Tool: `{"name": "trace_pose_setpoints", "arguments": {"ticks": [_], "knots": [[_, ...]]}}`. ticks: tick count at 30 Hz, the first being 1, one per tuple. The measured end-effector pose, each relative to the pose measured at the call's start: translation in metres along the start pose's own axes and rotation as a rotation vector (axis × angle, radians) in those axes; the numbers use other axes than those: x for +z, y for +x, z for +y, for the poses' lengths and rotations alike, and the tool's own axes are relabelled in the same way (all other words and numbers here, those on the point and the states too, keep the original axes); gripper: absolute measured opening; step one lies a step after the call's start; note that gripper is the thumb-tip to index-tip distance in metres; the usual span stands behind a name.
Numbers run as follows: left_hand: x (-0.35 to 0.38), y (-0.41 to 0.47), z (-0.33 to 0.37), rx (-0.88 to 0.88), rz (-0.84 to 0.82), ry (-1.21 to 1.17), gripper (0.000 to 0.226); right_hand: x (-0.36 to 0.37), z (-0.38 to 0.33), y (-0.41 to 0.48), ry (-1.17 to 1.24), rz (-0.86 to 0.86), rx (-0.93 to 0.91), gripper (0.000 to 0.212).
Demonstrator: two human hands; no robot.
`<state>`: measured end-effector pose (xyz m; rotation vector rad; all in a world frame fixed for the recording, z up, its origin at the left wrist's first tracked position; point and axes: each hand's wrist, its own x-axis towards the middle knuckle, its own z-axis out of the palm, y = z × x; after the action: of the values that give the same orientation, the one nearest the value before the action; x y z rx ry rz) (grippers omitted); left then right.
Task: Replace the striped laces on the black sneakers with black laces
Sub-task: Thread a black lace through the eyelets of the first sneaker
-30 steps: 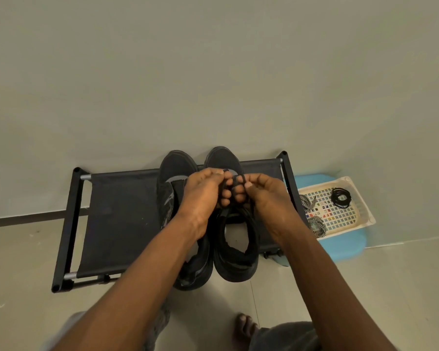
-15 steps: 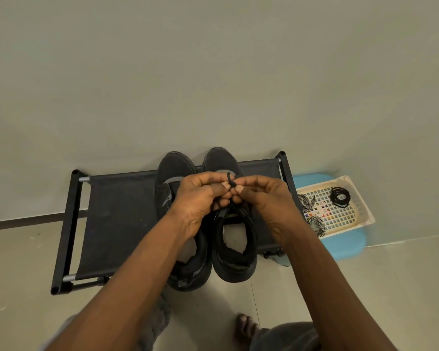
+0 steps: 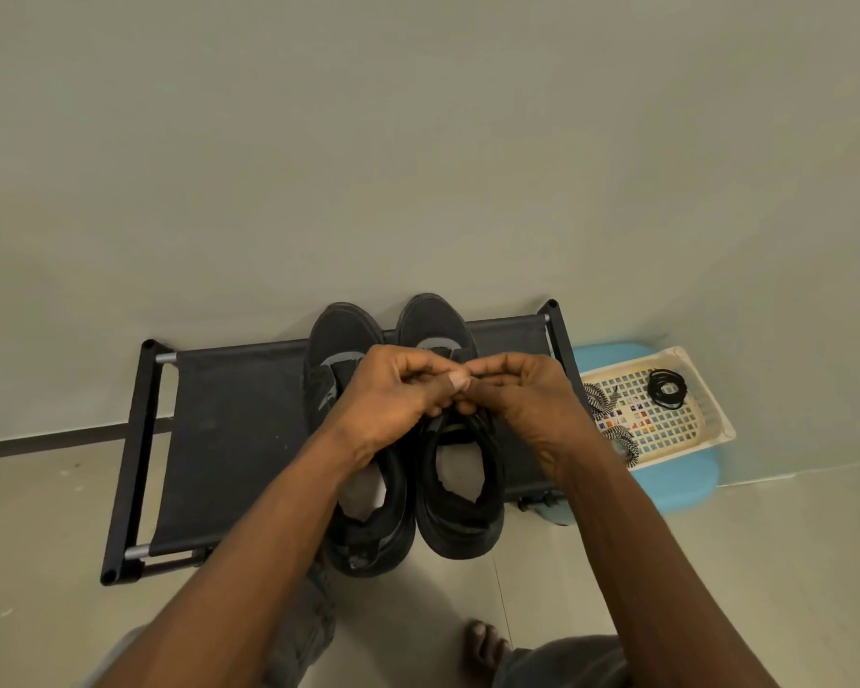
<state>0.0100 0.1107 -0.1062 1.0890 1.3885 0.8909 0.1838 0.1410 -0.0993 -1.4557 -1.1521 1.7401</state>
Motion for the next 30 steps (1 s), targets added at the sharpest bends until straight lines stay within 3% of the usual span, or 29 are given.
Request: {"name": "trace_pose_setpoints", "arguments": {"ticks": [3, 7, 13, 17, 23, 27, 30], "knots": [[0.002, 0.002, -0.002, 0.017, 0.061, -0.011, 0.01, 0.003, 0.003, 0.003, -0.066, 0.071, -0.077, 0.018], [0.009, 0.002, -0.002, -0.005, 0.162, -0.026, 0.014, 0.005, 0.005, 0.003, -0.487, 0.189, -0.253, 0.012], [0.01, 0.003, -0.004, -0.042, 0.291, -0.069, 0.007, 0.008, 0.005, 0.001, -0.614, 0.139, -0.412, 0.011], [0.011, 0.003, -0.003, -0.062, 0.286, 0.008, 0.002, 0.01, 0.011, 0.003, -0.826, 0.18, -0.501, 0.012], [0.003, 0.005, -0.006, -0.042, 0.058, 0.215, 0.015, 0.011, 0.006, 0.002, -0.647, 0.22, -0.478, 0.009], [0.007, 0.004, -0.009, 0.096, 0.084, 0.437, 0.013, 0.012, 0.008, 0.003, -0.574, 0.224, -0.417, 0.009], [0.004, 0.006, -0.01, 0.138, 0.101, 0.411, 0.014, 0.011, 0.009, 0.003, -0.491, 0.218, -0.38, 0.008]]}}
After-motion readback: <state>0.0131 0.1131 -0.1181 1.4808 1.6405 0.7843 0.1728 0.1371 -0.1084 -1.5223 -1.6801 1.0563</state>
